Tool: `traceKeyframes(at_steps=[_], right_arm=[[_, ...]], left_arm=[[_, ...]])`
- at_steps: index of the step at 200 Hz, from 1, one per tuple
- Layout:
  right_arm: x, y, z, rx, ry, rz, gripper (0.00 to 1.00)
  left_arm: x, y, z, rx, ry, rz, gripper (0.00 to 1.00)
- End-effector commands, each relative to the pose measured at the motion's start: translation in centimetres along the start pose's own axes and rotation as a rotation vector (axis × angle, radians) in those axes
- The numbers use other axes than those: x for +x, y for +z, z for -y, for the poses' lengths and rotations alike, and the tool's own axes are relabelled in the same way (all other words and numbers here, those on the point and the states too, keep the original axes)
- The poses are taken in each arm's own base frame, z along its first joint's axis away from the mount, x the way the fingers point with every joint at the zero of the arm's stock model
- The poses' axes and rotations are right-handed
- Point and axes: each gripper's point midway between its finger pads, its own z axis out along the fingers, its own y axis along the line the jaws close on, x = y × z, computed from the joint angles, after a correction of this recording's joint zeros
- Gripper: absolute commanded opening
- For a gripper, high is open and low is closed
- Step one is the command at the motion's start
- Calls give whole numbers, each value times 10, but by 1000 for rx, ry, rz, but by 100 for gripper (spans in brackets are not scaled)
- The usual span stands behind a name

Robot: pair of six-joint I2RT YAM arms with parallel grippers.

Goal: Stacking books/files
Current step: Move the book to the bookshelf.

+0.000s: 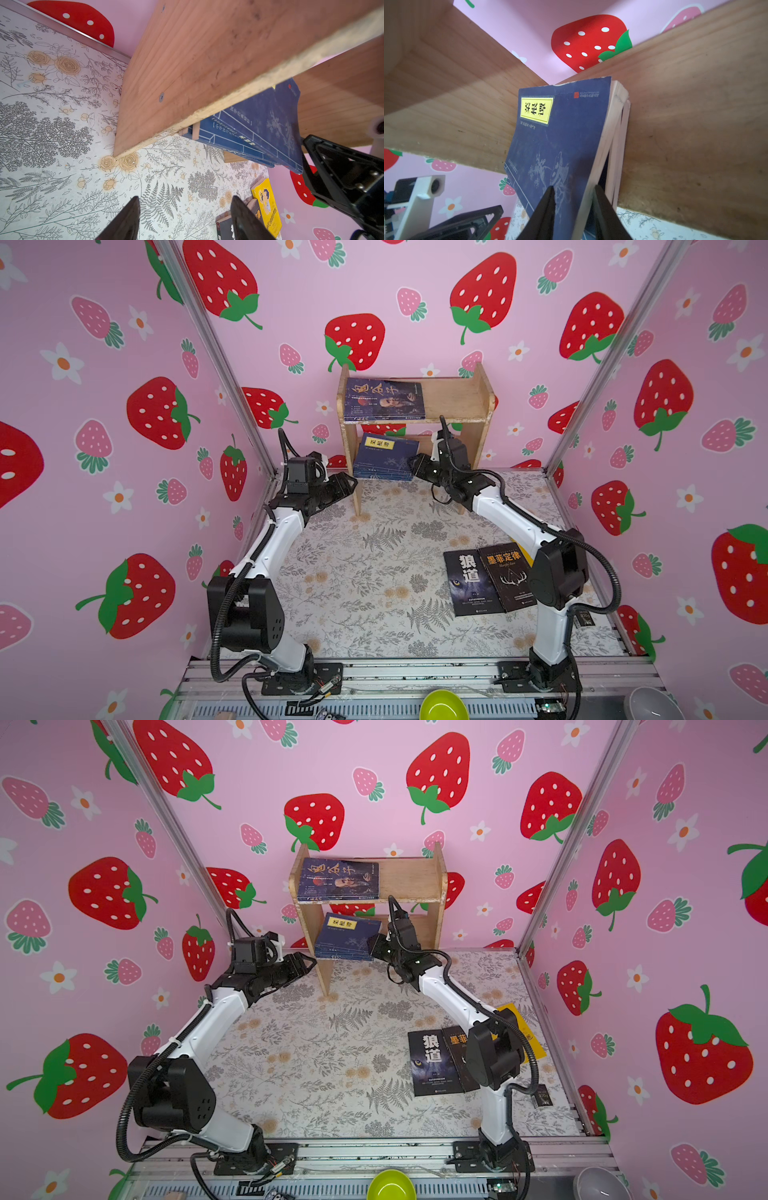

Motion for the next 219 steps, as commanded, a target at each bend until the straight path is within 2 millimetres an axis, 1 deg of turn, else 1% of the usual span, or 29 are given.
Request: traceKeyframes(at_steps=[1, 33, 46, 63, 81, 92, 103, 111, 121, 129, 155, 167, 172, 183, 187, 188, 205, 219], right_arm=[[-11, -1, -21, -94, 21, 34, 29], [-14, 0, -28, -173, 47, 34, 29], [-13, 0, -32, -216, 70, 29, 35], [-10, 1, -37, -265, 101, 14, 47], [-8, 2, -41, -304, 125, -1, 49], [-7, 3, -43, -323, 144, -7, 48], [-8, 4, -43, -329, 158, 0, 43], [-8, 4, -42, -330, 165, 2, 36], [-7, 5, -41, -329, 169, 0, 31], [-6, 6, -40, -330, 174, -4, 26], [-2, 9, -37, -321, 183, -16, 18], [1, 10, -33, -304, 177, -26, 18], [2, 11, -31, -287, 176, -34, 20], [6, 12, -22, -236, 173, -46, 30], [6, 11, -20, -225, 174, -46, 32], [8, 12, -17, -211, 177, -52, 32], [14, 10, -7, -172, 180, -54, 33], [16, 9, -4, -167, 183, -55, 30]], left_arm=[[-2, -5, 2, 4, 6, 7, 70], [-2, -4, 0, -5, 3, 6, 70], [-2, -4, -1, -8, 1, 7, 70], [-1, -4, -3, -16, -3, 7, 70], [-1, -3, -4, -23, -3, 8, 70], [-1, -3, -6, -26, -5, 7, 70], [-1, -3, -6, -29, -7, 8, 70], [-1, -2, -7, -32, -10, 8, 70], [-1, -2, -8, -32, -12, 8, 70], [0, -2, -9, -34, -15, 6, 70], [0, 0, -10, -35, -21, 3, 69], [-1, 0, -10, -36, -23, 5, 69], [-1, 0, -11, -37, -24, 5, 69], [0, 0, -12, -39, -26, 4, 69], [0, 1, -12, -40, -29, 3, 69], [0, 1, -12, -39, -29, 4, 69], [0, 3, -13, -39, -34, -1, 69], [1, 5, -14, -37, -43, -5, 69]])
